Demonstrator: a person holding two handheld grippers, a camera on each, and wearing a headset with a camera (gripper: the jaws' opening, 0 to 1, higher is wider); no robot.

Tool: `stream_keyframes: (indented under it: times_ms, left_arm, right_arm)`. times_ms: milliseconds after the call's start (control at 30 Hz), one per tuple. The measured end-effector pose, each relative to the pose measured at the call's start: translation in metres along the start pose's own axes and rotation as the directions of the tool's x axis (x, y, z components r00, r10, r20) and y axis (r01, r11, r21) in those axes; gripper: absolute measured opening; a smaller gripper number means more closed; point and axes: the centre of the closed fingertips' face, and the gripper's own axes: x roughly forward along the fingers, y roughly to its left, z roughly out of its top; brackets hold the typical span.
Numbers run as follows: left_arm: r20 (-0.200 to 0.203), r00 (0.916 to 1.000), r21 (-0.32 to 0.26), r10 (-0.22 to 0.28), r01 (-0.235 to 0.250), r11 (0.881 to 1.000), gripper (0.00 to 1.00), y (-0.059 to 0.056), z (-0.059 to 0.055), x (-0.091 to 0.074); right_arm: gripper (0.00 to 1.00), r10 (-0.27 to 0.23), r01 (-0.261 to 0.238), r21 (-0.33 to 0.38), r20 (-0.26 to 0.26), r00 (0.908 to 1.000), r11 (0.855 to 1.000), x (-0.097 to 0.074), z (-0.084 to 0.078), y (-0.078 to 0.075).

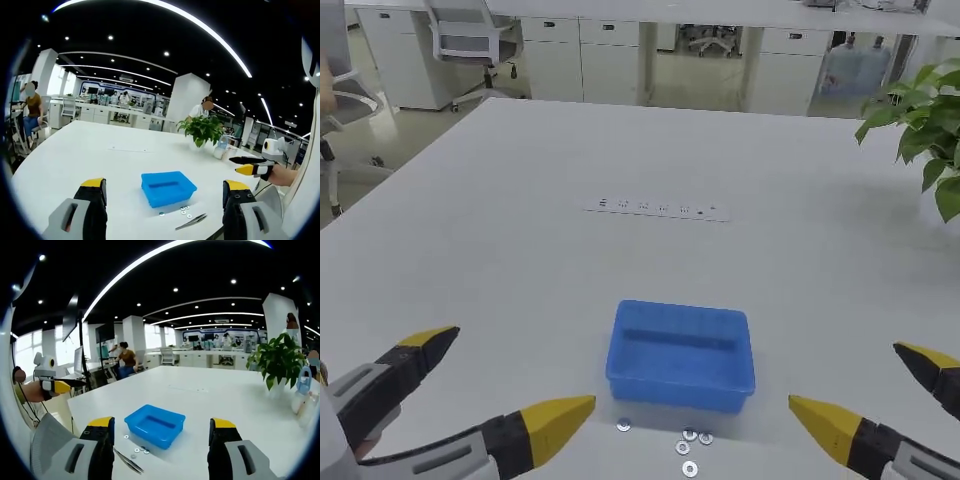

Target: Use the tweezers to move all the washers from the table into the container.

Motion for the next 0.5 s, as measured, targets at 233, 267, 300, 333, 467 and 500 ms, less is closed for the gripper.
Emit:
stream_keyframes:
  times_ms: [233, 267, 300, 333, 467, 500]
  left_arm:
    - [0.009, 0.9999, -0.003, -0.005, 0.005, 1.000, 0.99, -0.0026, 0.0008, -0.0009]
    - [0.008, 0.9999, -0.002, -0.006, 0.006, 1.000, 0.99, -0.0030, 0.0004, -0.0009]
    - [0.006, 1.0000, 0.001, -0.007, 0.007, 1.000, 0.99, -0.0034, -0.0003, -0.0011]
    - [0.004, 1.0000, 0.000, -0.008, 0.008, 1.000, 0.99, -0.0039, -0.0009, -0.0013]
    - [0.003, 1.0000, -0.003, -0.008, 0.008, 1.000, 0.99, -0.0031, -0.0017, -0.0025]
    - [0.002, 1.0000, -0.003, -0.007, 0.007, 1.000, 0.99, -0.0027, -0.0019, -0.0030]
  right_arm:
    - [0.76, -0.017, 0.017, 0.002, 0.000, 0.9999, 1.000, -0.0072, -0.0015, -0.0039]
    - [0.76, -0.020, 0.020, 0.004, 0.001, 0.9998, 1.000, -0.0079, -0.0013, -0.0045]
    - [0.76, -0.023, 0.023, 0.005, 0.003, 0.9997, 1.000, -0.0083, -0.0011, -0.0050]
    - [0.76, -0.024, 0.024, 0.006, 0.003, 0.9997, 1.000, -0.0084, -0.0012, -0.0052]
    - [0.76, -0.028, 0.028, 0.003, 0.002, 0.9996, 1.000, -0.0085, -0.0011, -0.0048]
    - [0.76, -0.027, 0.027, 0.004, 0.002, 0.9996, 1.000, -0.0083, -0.0013, -0.0044]
